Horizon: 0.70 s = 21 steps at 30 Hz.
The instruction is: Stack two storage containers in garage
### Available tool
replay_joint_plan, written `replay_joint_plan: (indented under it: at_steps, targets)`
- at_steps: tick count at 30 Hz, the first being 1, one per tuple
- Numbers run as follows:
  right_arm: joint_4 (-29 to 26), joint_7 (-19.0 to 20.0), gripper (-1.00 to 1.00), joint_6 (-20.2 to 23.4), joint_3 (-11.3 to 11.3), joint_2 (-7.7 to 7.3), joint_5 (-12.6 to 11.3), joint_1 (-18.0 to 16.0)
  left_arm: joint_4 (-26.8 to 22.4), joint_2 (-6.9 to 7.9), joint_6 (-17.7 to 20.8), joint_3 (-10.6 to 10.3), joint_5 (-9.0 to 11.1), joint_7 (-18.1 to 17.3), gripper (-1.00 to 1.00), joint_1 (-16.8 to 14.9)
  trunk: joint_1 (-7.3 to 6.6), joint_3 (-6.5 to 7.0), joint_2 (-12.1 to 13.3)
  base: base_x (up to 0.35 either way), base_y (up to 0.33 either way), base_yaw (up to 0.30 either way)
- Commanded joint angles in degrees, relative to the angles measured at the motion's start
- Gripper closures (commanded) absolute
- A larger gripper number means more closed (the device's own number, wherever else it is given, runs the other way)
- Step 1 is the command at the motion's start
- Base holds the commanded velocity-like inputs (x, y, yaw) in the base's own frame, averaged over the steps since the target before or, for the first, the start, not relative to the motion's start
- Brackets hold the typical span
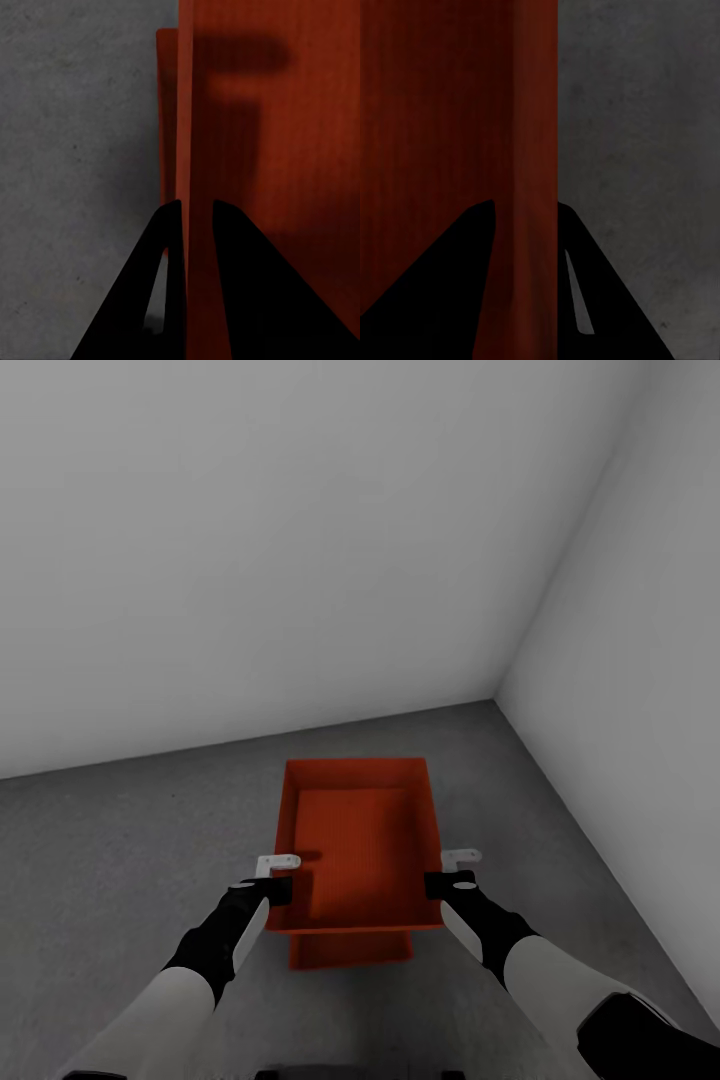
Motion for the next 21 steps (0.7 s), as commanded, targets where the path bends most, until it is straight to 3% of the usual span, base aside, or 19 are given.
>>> replay_joint_plan:
  at_steps: [1, 21]
  targets:
    - [4.3, -0.4, 1.0, 0.2, 1.7, -1.51, -1.3, 0.0, -0.2, 0.11, 0.2, -0.3, 1.8, 0.5, 1.0, -0.1, 0.03, -0.18, -0.1, 0.0, 0.0, 0.0]
    - [4.3, -0.4, 1.0, 0.2, 1.6, -1.58, -1.4, 0.0, -0.2, 0.11, 0.2, -0.3, 1.8, 0.5, 1.0, -0.1, 0.03, -1.99, -0.1, 0.0, 0.0, 0.0]
